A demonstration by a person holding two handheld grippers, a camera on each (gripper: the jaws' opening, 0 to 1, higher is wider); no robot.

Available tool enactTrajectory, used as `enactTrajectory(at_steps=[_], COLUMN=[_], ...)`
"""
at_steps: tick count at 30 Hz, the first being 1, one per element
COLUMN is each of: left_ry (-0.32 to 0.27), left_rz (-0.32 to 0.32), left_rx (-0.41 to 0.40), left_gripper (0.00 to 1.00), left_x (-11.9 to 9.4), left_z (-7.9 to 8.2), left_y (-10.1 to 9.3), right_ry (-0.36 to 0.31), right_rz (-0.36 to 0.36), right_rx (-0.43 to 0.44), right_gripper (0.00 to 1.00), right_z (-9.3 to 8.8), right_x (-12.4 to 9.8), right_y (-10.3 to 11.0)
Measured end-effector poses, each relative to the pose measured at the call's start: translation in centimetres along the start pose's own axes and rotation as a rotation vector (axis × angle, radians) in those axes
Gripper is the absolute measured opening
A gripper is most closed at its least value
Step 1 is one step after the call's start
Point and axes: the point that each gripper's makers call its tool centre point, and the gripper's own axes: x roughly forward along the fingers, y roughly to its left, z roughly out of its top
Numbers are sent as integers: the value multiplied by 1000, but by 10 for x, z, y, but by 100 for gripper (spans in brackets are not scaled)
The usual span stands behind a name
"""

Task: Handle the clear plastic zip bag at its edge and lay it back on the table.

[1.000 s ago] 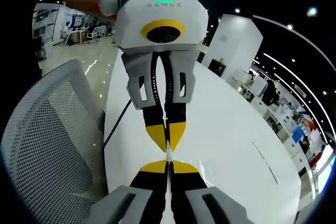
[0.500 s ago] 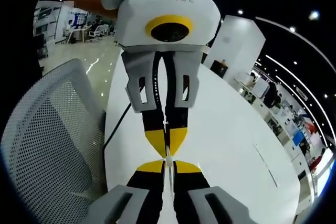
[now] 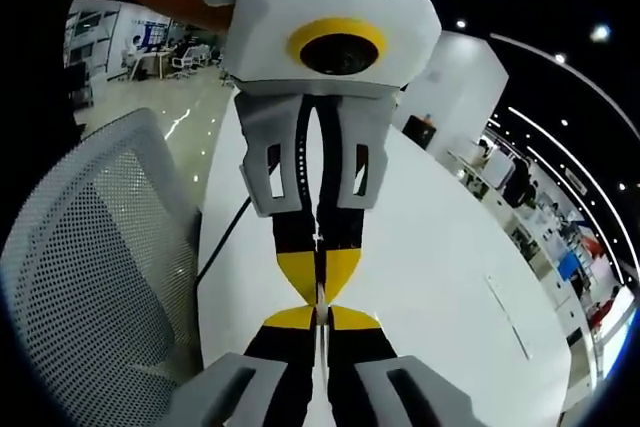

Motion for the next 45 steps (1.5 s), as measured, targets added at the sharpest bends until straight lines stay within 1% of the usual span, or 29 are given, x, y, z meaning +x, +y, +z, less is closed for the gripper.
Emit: enactTrajectory(at_steps=[20, 40, 45], left_ry=[1, 3, 7], left_rz=[-4, 2, 5], left_rx=[-12, -19, -23], left_gripper=[0, 0, 0], left_x=[0, -1, -3], left_z=[-2, -4, -7], left_y=[1, 3, 4], right_ry=[1, 4, 6], right_rz=[9, 0, -5], right_rx=[21, 27, 34], right_gripper=[0, 0, 0], right_z=[-2, -5, -7], right_x=[-1, -3, -4], right_y=[-1, -3, -4])
